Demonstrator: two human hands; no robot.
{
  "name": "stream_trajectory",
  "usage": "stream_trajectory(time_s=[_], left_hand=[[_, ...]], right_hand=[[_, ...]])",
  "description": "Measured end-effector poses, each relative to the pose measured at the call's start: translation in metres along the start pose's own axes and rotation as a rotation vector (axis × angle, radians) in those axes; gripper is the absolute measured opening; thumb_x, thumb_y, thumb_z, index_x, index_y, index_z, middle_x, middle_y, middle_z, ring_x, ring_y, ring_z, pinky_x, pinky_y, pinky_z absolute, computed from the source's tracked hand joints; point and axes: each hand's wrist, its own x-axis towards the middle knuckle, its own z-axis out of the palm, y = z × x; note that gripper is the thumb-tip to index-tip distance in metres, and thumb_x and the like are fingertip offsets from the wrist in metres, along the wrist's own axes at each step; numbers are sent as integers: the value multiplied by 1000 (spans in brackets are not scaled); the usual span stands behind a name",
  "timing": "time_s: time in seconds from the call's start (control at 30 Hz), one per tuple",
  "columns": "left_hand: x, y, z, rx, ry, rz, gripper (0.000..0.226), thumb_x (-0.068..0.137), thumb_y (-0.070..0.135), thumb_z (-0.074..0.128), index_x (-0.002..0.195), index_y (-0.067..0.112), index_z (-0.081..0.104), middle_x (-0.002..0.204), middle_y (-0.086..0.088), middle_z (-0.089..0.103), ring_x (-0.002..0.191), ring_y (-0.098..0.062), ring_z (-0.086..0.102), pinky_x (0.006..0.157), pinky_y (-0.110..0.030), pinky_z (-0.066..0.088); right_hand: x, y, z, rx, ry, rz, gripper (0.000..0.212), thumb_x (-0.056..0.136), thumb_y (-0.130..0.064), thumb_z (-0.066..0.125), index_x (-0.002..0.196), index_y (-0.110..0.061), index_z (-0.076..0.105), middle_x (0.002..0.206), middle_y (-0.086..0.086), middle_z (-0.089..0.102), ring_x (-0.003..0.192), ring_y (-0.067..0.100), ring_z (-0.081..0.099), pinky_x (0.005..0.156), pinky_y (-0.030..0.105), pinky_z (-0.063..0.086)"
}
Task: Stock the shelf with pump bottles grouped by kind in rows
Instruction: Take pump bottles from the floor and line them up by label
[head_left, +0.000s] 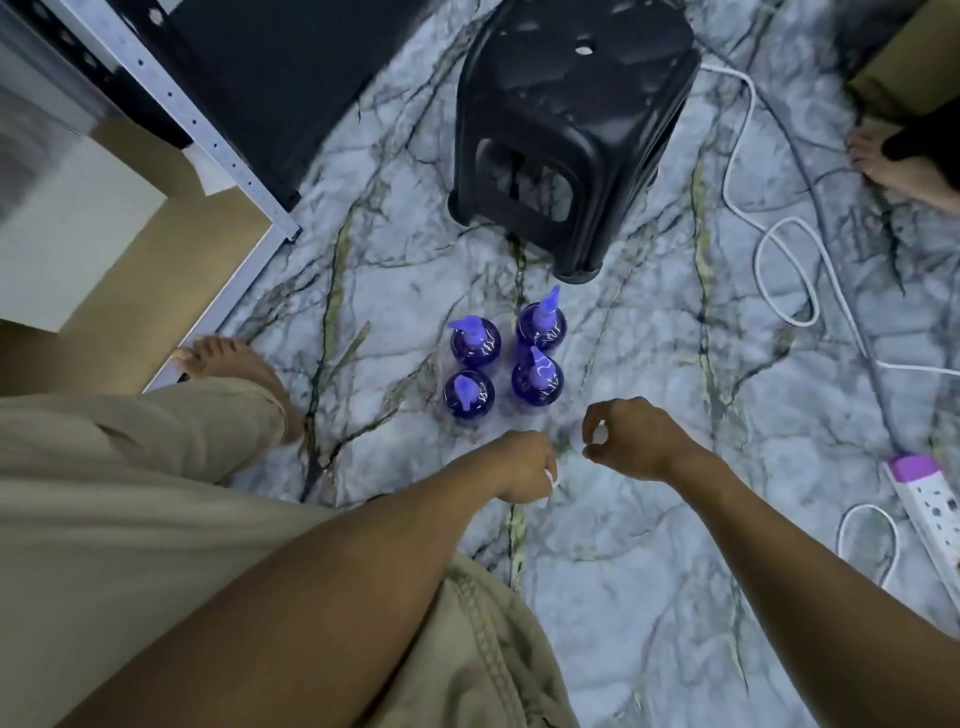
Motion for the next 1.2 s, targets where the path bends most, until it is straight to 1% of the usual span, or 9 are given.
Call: stream_trajectory(time_s=[0.17, 0.3, 0.43, 0.53, 0.63, 0.8, 0.9, 1.03, 1.2], left_hand=[[-18, -5, -18, 4, -20, -31, 28, 93, 20, 66, 119, 14, 63, 103, -10, 69, 78, -20, 62, 70, -28, 50], [-42, -4, -35, 34, 6, -20, 27, 93, 25, 68, 114, 9, 65, 84, -10, 70, 72, -21, 60, 65, -26, 47], [-76, -9, -52, 95, 69, 5, 26, 91, 28, 71, 109, 10, 64, 89, -4, 65, 77, -21, 58, 58, -24, 42], [-106, -23, -67, 96, 177, 30, 26, 88, 27, 73, 109, 15, 66, 110, -5, 66, 95, -23, 62, 69, -29, 46], [-141, -43, -83, 80, 284, 27, 18, 85, 26, 73, 101, 22, 65, 110, -2, 64, 99, -23, 61, 80, -34, 51], [-207, -79, -112, 27, 475, 15, 17, 86, 26, 70, 100, 32, 62, 96, 7, 57, 86, -16, 57, 70, -30, 48], [-249, -104, -129, 12, 624, -6, 19, 84, 25, 70, 101, 33, 65, 99, 7, 60, 88, -15, 59, 75, -34, 54], [-314, -144, -152, -36, 872, -40, 18, 84, 21, 69, 95, 35, 64, 97, 7, 57, 88, -15, 55, 64, -24, 43], [-403, -186, -177, -120, 1153, -73, 18, 86, 22, 67, 103, 26, 70, 108, 2, 66, 95, -17, 59, 76, -32, 49]], right_hand=[[-12, -20, -8, -29, 51, -39, 14, 82, -37, 71, 90, -34, 60, 97, -9, 66, 96, 18, 61, 80, 33, 47], [-24, -50, -34, -28, 37, -113, 23, 78, -36, 75, 94, -33, 58, 100, -6, 65, 95, 19, 58, 82, 35, 50], [-41, -93, -64, -78, 21, -237, 20, 81, -28, 72, 97, -31, 61, 97, -7, 61, 94, 18, 55, 74, 31, 45], [-52, -132, -87, -121, 6, -327, 19, 80, -26, 68, 96, -33, 60, 93, -8, 59, 89, 15, 52, 62, 25, 38], [-60, -176, -110, -167, 32, -410, 18, 79, -25, 68, 92, -36, 61, 87, -10, 58, 82, 10, 52, 59, 24, 36], [-73, -256, -141, -306, 37, -552, 20, 81, -27, 69, 95, -41, 62, 94, -10, 61, 81, 6, 56, 66, 26, 45], [-74, -306, -154, -381, 75, -631, 23, 81, -27, 69, 97, -41, 62, 99, -8, 60, 89, 9, 55, 73, 29, 49], [-73, -381, -173, -390, 162, -727, 22, 76, -30, 68, 94, -42, 64, 102, -8, 62, 93, 13, 57, 76, 35, 52], [-85, -487, -192, -298, 253, -901, 21, 77, -30, 70, 96, -39, 66, 97, -13, 62, 84, 7, 60, 70, 26, 51]])
